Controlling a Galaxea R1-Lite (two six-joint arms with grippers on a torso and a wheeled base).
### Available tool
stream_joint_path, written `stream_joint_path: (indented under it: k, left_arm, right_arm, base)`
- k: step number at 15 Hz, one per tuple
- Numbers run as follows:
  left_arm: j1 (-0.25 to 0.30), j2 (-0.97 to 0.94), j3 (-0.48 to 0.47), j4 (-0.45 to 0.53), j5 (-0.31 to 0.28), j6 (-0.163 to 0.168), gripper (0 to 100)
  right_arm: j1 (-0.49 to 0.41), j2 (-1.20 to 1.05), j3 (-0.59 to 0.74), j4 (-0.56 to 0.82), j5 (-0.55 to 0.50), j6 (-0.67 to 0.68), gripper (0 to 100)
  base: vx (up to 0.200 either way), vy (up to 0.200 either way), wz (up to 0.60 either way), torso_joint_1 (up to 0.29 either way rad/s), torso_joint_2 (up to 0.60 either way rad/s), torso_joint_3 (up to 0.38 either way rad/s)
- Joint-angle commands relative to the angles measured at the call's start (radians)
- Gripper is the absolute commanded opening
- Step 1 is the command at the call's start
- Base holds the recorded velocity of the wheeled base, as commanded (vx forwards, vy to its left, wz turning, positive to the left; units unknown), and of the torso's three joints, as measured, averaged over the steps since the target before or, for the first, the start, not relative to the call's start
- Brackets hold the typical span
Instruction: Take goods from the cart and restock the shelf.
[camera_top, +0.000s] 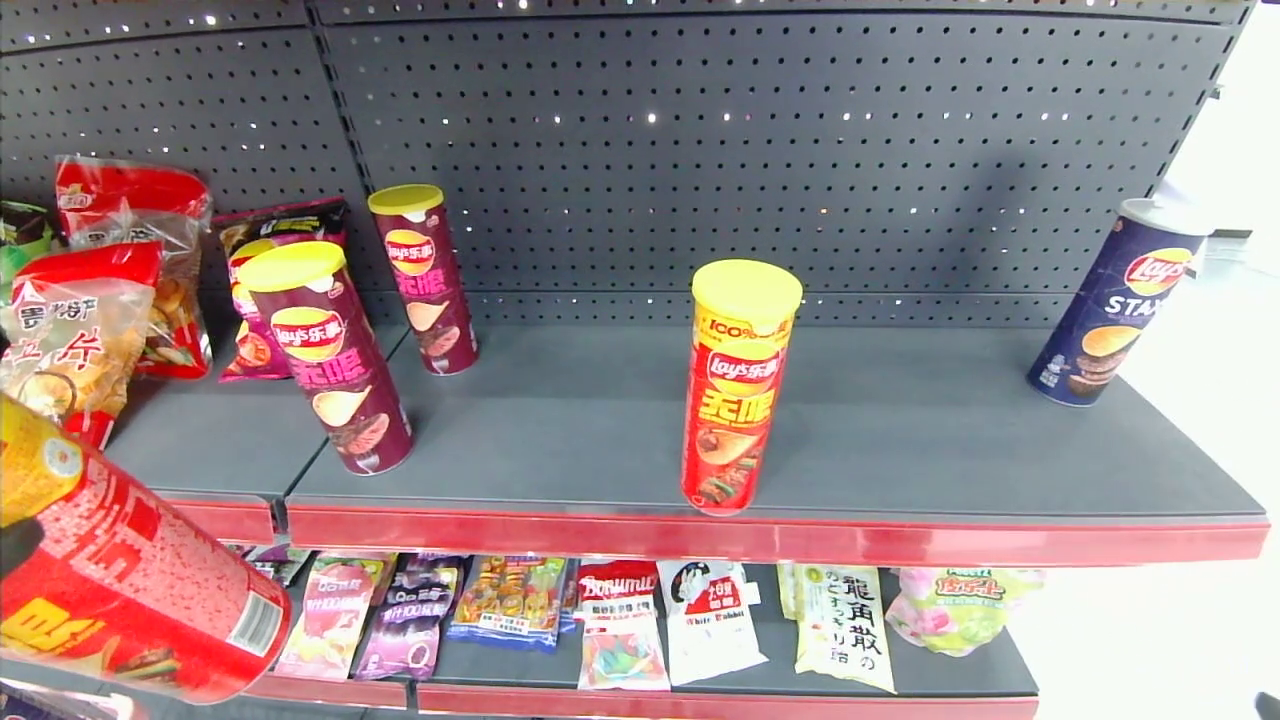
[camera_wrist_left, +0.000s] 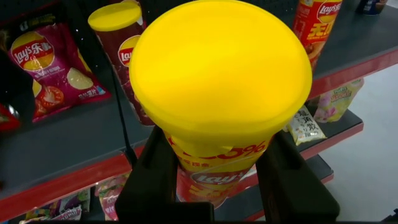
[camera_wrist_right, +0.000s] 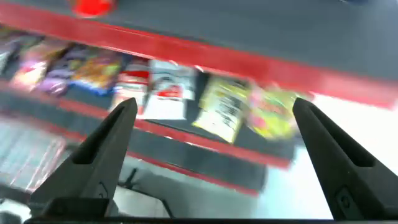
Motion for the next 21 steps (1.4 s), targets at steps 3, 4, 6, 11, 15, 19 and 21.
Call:
stream_joint_path:
  k: [3, 4, 6, 11, 15, 19, 21]
  left_arm:
    - [0.000, 0.003, 0.009, -0.021, -0.018, -0.003, 0]
    - [0.000, 0.006, 0.015, -0.038, -0.018, -0.009, 0]
    - [0.000, 0.003, 0.029, -0.052, -0.018, -0.024, 0]
    - [0.000, -0.004, 0.048, -0.053, -0.018, -0.029, 0]
    - [0.000, -0.005, 0.046, -0.059, -0.018, -0.029, 0]
    - [0.000, -0.010, 0.048, -0.079, -0.018, -0.032, 0]
    - [0.000, -0.019, 0.058, -0.081, -0.018, -0.032, 0]
  right_arm:
    - [-0.083, -0.441, 0.145, 0.079, -0.055, -0.017, 100]
    - [-0.081, -0.446, 0.214, 0.039, -0.061, -0.035, 100]
    - [-0.081, -0.446, 0.351, -0.169, -0.060, -0.037, 100]
    - [-0.081, -0.446, 0.427, -0.321, -0.150, 0.009, 100]
    - [-0.081, -0.446, 0.435, -0.335, -0.144, -0.012, 100]
    - [-0.081, -0.446, 0.447, -0.352, -0.055, -0.011, 100]
    - [-0.081, -0.446, 0.444, -0.295, -0.057, 0.028, 100]
  base:
    - [0.000, 0.000, 0.00, 0.000, 0.00, 0.000]
    - [0.000, 0.000, 0.00, 0.000, 0.00, 0.000]
    - [0.000, 0.000, 0.00, 0.000, 0.00, 0.000]
    - [0.000, 0.000, 0.00, 0.000, 0.00, 0.000]
    - [0.000, 0.000, 0.00, 0.000, 0.00, 0.000]
    - [0.000, 0.000, 0.00, 0.000, 0.00, 0.000]
    - [0.000, 0.000, 0.00, 0.000, 0.00, 0.000]
